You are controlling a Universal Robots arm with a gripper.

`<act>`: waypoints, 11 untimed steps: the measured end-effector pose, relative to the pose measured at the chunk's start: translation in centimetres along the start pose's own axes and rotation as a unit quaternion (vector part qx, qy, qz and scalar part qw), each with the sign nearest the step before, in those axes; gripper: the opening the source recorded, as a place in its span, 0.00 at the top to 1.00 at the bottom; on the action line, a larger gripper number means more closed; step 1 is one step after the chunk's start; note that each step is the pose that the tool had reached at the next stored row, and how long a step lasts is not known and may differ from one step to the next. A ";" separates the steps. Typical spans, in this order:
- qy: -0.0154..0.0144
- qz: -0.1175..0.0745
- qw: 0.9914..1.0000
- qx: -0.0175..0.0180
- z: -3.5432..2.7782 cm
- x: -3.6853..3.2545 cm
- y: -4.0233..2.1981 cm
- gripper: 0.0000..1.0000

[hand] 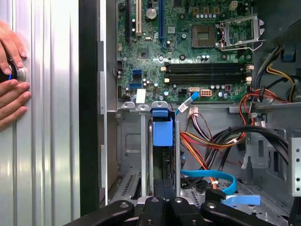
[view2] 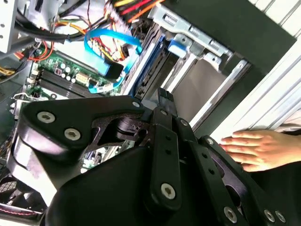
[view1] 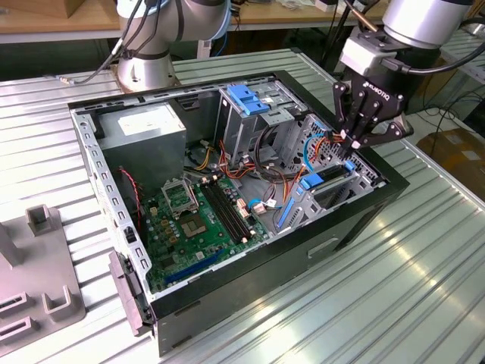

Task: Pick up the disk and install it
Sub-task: 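Insert the first disk wire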

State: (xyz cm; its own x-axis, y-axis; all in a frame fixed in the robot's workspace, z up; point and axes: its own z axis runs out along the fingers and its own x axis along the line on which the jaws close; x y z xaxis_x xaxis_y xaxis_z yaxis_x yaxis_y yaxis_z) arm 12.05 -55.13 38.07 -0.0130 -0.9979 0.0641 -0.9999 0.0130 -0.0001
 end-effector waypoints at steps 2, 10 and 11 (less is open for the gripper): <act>0.000 0.000 1.000 0.000 0.03 -0.01 -0.76 0.89; 0.000 -0.056 0.998 0.004 0.08 -0.03 -1.61 0.89; 0.000 -0.059 0.998 0.004 0.04 -0.03 -1.65 0.89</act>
State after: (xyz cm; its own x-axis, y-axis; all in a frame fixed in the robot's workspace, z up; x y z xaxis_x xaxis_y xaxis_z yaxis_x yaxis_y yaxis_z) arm 13.70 -55.13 38.04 0.1054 -0.9923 0.0646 -0.9944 -0.1056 0.0000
